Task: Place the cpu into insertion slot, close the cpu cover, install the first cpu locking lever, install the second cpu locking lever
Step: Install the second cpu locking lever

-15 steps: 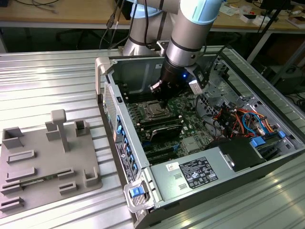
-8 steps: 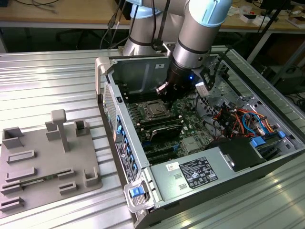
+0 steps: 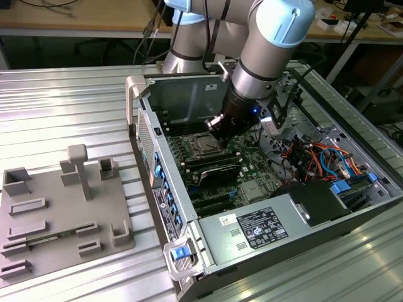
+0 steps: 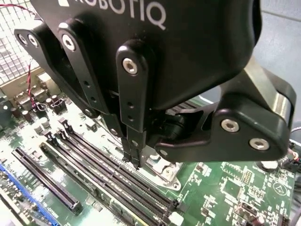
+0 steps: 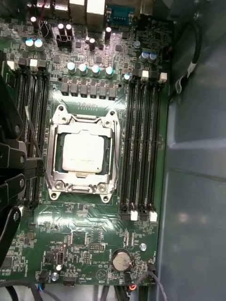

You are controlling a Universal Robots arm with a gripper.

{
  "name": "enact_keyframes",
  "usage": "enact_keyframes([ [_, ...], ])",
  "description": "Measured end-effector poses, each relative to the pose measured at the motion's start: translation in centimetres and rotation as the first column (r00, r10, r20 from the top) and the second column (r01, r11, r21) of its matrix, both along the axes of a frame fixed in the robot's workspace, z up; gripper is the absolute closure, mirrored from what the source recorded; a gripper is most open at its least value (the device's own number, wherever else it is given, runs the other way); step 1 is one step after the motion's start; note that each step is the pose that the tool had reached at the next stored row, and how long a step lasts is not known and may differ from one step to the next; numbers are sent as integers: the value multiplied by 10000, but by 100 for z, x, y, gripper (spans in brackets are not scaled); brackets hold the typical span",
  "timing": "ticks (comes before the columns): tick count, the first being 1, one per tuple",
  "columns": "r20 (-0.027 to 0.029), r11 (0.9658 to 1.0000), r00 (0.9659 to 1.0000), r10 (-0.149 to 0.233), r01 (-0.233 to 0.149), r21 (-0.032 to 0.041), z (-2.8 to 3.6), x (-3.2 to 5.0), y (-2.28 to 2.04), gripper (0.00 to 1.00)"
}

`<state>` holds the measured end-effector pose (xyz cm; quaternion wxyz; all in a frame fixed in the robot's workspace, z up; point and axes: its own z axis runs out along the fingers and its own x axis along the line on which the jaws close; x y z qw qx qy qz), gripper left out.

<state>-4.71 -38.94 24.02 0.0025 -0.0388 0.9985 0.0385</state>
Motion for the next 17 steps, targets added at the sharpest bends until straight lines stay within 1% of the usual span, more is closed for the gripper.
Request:
enact_keyframes([
  [3,-1,10000,10000,2,-2,-1,-8,-75,-17,89],
  [4,-1,10000,10000,-1,1,-1,-14,-124,-24,89],
  [10,-1,10000,10000,2,-2,9,-66,-309,-32,89],
  [11,-1,10000,10000,2,-2,17,-80,-351,-33,89],
  [14,-1,10000,10000,0,0,38,-106,-411,-33,89],
  [17,-1,10000,10000,1,-1,78,-125,-439,-33,89],
])
